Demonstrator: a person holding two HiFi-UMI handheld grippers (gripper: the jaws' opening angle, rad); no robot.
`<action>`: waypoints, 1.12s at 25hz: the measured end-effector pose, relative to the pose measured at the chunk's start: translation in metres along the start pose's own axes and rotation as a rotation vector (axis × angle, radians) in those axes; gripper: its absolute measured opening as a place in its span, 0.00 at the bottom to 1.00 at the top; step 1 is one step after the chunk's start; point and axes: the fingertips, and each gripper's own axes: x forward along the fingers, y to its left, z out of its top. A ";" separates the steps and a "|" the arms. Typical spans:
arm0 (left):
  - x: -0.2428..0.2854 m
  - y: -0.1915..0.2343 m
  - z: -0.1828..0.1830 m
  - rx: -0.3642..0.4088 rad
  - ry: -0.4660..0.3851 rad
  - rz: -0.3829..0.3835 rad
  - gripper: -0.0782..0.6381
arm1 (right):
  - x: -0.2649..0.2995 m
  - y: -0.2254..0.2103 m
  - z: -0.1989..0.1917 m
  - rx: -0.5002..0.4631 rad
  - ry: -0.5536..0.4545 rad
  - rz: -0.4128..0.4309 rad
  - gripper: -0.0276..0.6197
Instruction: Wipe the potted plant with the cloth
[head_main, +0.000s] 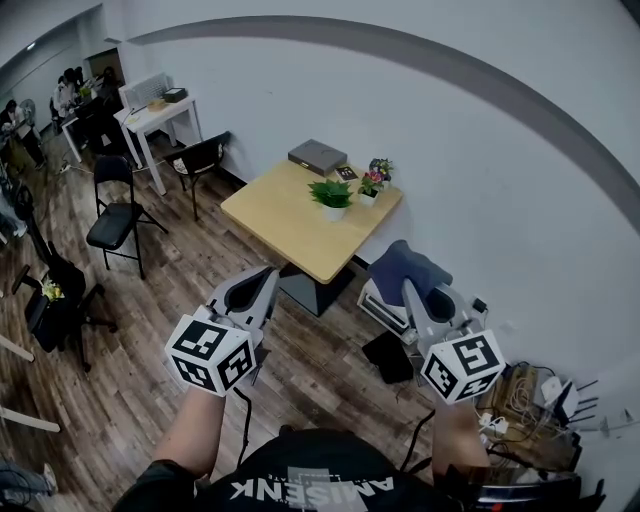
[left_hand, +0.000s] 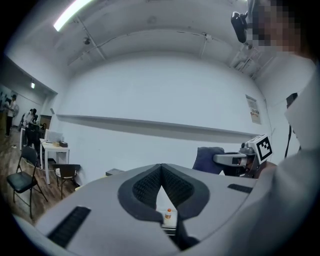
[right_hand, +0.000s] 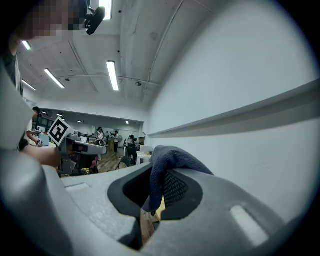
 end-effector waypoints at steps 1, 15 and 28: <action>-0.002 0.004 -0.001 -0.008 -0.006 -0.006 0.11 | 0.003 0.003 0.000 -0.002 -0.003 -0.006 0.09; 0.023 0.050 -0.019 -0.014 0.027 -0.050 0.11 | 0.060 0.005 -0.008 -0.018 0.004 -0.012 0.09; 0.144 0.105 -0.011 0.009 0.054 0.040 0.11 | 0.180 -0.095 -0.004 0.017 -0.030 0.065 0.09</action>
